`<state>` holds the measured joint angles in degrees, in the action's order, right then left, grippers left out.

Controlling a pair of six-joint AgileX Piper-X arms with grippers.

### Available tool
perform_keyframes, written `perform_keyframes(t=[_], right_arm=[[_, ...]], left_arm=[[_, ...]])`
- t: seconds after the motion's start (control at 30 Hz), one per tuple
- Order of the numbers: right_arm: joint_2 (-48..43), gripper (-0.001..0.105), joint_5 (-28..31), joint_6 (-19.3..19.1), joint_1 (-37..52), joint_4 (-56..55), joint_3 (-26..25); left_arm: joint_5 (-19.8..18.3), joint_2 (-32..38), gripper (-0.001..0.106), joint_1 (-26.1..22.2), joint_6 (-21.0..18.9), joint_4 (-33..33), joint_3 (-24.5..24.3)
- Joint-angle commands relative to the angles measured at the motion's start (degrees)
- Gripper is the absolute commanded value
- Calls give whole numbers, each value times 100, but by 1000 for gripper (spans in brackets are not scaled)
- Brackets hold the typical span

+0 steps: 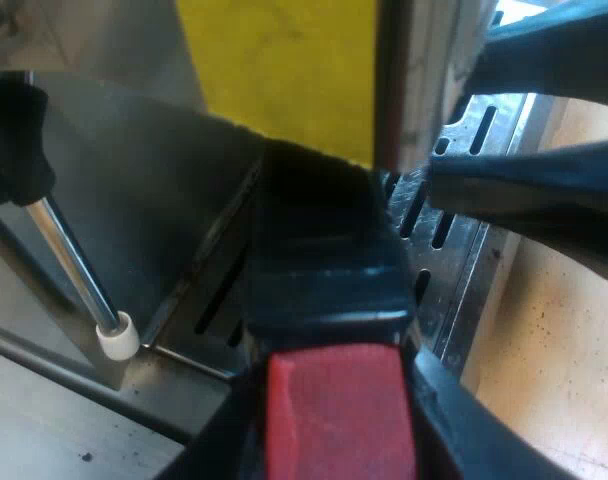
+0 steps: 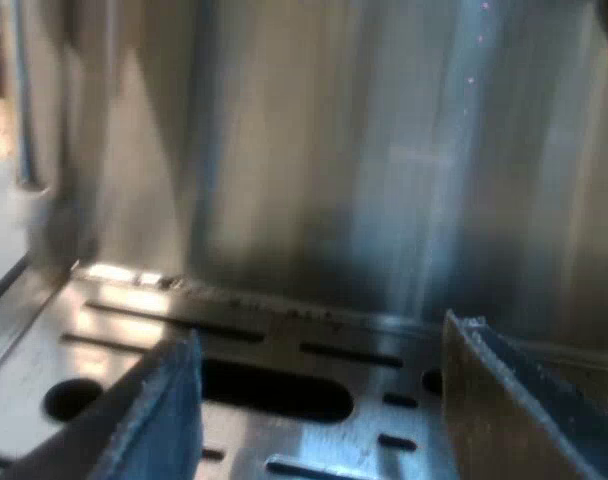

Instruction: Put the handle in the coffee machine

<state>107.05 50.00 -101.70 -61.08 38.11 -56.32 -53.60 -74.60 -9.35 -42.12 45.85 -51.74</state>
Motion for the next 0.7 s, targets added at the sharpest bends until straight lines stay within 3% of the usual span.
perform_keyframes(t=[0.03,0.2,0.43,0.7], right_arm=[[157,54,-156,-102,192,592,-9],[388,45,-400,-307,335,1342,-9],[668,52,-651,-802,376,1614,-319],[833,52,-611,-827,496,1638,-768]], left_arm=[[-1564,223,0,7,361,18,-125],[-1564,223,0,7,361,18,-125],[-1564,223,0,7,361,18,-125],[-1539,223,0,7,361,18,-125]])
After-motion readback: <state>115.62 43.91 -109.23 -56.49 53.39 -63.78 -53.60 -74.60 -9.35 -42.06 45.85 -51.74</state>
